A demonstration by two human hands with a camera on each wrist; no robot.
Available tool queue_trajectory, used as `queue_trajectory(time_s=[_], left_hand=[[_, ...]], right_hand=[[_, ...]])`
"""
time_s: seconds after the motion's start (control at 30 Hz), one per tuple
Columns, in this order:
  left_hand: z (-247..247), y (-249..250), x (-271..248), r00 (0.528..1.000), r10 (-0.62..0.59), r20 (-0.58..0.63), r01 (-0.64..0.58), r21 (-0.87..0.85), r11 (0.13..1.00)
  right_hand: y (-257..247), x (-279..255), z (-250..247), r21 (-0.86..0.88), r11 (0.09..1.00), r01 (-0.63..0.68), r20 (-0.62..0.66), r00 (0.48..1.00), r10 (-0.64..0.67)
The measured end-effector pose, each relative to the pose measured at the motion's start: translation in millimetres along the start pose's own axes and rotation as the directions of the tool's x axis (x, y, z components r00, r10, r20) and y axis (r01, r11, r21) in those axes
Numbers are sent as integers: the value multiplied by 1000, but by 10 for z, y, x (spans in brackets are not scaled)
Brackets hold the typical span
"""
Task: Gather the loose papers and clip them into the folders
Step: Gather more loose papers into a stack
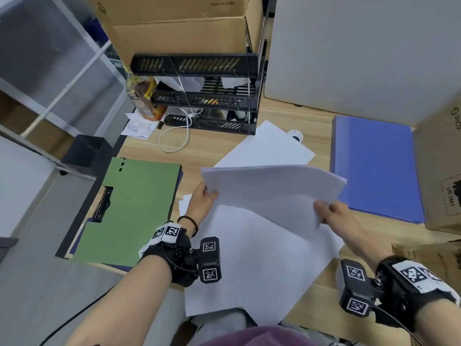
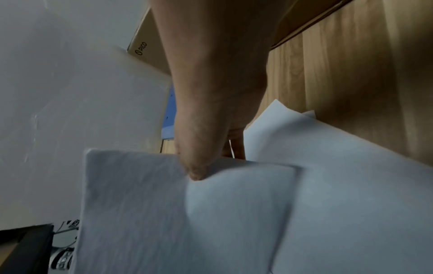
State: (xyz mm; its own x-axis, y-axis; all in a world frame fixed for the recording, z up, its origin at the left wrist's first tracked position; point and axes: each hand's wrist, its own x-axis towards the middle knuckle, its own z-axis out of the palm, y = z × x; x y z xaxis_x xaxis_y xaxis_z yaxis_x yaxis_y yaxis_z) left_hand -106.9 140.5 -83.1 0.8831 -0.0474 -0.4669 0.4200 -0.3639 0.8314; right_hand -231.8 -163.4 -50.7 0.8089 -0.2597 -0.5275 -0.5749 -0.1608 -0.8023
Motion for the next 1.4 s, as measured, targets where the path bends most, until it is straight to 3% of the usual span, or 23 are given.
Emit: queue_trajectory(time_s=[0.07,0.13,0.3,0.37,0.47,0.63,0.8,0.87,0.97,1.1,1.27,1.33,1.4], left_hand=[[21,-33,34,992,-103,-78,98,-63,993],[86,-57,47,976,-205,-73,198,-93,976],[486,-29,-26,949,-275,154,314,-419,852],[700,10,-77,919,-255,302,370,-432,823],[926,50,-109,908,-279,312,395,-423,815],[819,53,-90,940,-272,205,319,-249,914],[228,27,-240,904,-291,314,295,35,955],[-2,-11,-313,862,-328,387,287,160,944],[-246,-76,-380,828,-368,424,301,218,928],[-544,-202,-355,844,-384,373,322,220,921],[-1154,-581,-227,913,-284,294,268,94,959],[-1486,-734,-142,958,-237,160,236,21,971],[-1831,-941,-24,975,-212,-65,214,16,977]], right_hand=[[-27,72,-25,33,999,3,-27,1000,-2],[-14,170,-34,116,993,-29,-40,999,34],[62,256,-28,321,941,-109,-7,993,118],[96,272,-6,377,916,-135,43,991,128],[143,252,69,419,887,-195,112,980,163],[175,204,89,399,872,-285,237,950,202],[54,289,32,546,729,-412,359,902,240],[-5,313,151,409,795,-447,432,862,263],[-97,299,514,164,896,-413,528,804,274],[-193,325,1058,125,894,-430,556,777,295],[-402,311,1692,17,933,-361,494,814,306],[-472,311,1968,-11,942,-336,455,837,304],[-534,318,2232,-28,944,-329,429,849,309]])
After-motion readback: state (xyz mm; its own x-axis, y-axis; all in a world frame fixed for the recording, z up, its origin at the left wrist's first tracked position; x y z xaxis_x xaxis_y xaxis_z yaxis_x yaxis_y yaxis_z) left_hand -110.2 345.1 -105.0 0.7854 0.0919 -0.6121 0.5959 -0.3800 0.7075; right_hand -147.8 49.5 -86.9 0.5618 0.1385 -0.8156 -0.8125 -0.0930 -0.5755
